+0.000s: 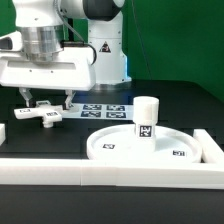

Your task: Assemble round table

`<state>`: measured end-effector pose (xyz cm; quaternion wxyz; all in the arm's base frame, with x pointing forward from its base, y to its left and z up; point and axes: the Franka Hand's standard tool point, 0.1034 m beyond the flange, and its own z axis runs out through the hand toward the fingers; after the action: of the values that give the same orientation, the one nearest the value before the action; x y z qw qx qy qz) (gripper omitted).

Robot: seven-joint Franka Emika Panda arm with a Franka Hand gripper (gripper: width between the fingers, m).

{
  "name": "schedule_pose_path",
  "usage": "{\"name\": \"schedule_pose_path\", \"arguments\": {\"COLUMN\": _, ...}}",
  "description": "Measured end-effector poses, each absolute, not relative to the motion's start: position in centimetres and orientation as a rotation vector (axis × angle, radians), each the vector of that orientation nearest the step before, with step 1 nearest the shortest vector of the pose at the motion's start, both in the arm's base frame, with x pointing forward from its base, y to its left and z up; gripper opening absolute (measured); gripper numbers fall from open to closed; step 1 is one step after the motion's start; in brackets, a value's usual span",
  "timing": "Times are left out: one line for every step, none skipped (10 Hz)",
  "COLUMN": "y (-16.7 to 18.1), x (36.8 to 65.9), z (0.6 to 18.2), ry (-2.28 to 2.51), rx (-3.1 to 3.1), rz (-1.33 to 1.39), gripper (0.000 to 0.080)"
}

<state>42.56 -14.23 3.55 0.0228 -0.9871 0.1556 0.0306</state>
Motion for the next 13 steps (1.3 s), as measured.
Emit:
{"name": "schedule_pose_path", "arguments": {"y": -14.23, "x": 42.47, "z": 3.41, "ry": 0.482, "rx": -3.057, "rz": 0.099, "gripper": 0.0649}}
{"name": "schedule_pose_path", "arguments": {"y": -14.22, "x": 42.38, "z": 3.28, "ry": 0.482, "rx": -3.057, "rz": 0.104, "gripper": 0.0649}}
{"name": "schedule_pose_path", "arguments": {"y": -14.16, "x": 42.37, "z": 3.26, "ry": 0.48, "rx": -3.057, "rz": 0.106, "gripper": 0.0649}}
{"name": "schedule_pose_path", "arguments": {"y": -13.99, "x": 42.42, "z": 3.29, "ry": 0.474, "rx": -3.057, "rz": 0.106, "gripper": 0.0649}}
{"name": "schedule_pose_path", "arguments": {"y": -13.66, "x": 42.65, "z": 3.52, "ry": 0.463, "rx": -3.057, "rz": 0.102, "gripper": 0.0649}}
{"name": "schedule_pose_path", "arguments": {"y": -13.64, "x": 42.62, "z": 3.45, "ry": 0.462, "rx": -3.058, "rz": 0.104, "gripper": 0.0649}}
{"name": "schedule_pose_path", "arguments": {"y": -13.63, "x": 42.56, "z": 3.36, "ry": 0.462, "rx": -3.058, "rz": 0.107, "gripper": 0.0649}}
{"name": "schedule_pose_path", "arguments": {"y": -13.61, "x": 42.55, "z": 3.33, "ry": 0.461, "rx": -3.058, "rz": 0.108, "gripper": 0.0649}}
{"name": "schedule_pose_path", "arguments": {"y": -13.61, "x": 42.52, "z": 3.3, "ry": 0.462, "rx": -3.058, "rz": 0.109, "gripper": 0.0649}}
{"name": "schedule_pose_path", "arguments": {"y": -13.61, "x": 42.5, "z": 3.27, "ry": 0.462, "rx": -3.058, "rz": 0.11, "gripper": 0.0649}}
{"name": "schedule_pose_path", "arguments": {"y": -13.61, "x": 42.48, "z": 3.24, "ry": 0.462, "rx": -3.058, "rz": 0.111, "gripper": 0.0649}}
{"name": "schedule_pose_path", "arguments": {"y": -13.6, "x": 42.4, "z": 3.11, "ry": 0.468, "rx": -3.057, "rz": 0.116, "gripper": 0.0649}}
{"name": "schedule_pose_path", "arguments": {"y": -13.56, "x": 42.35, "z": 3.0, "ry": 0.466, "rx": -3.058, "rz": 0.119, "gripper": 0.0649}}
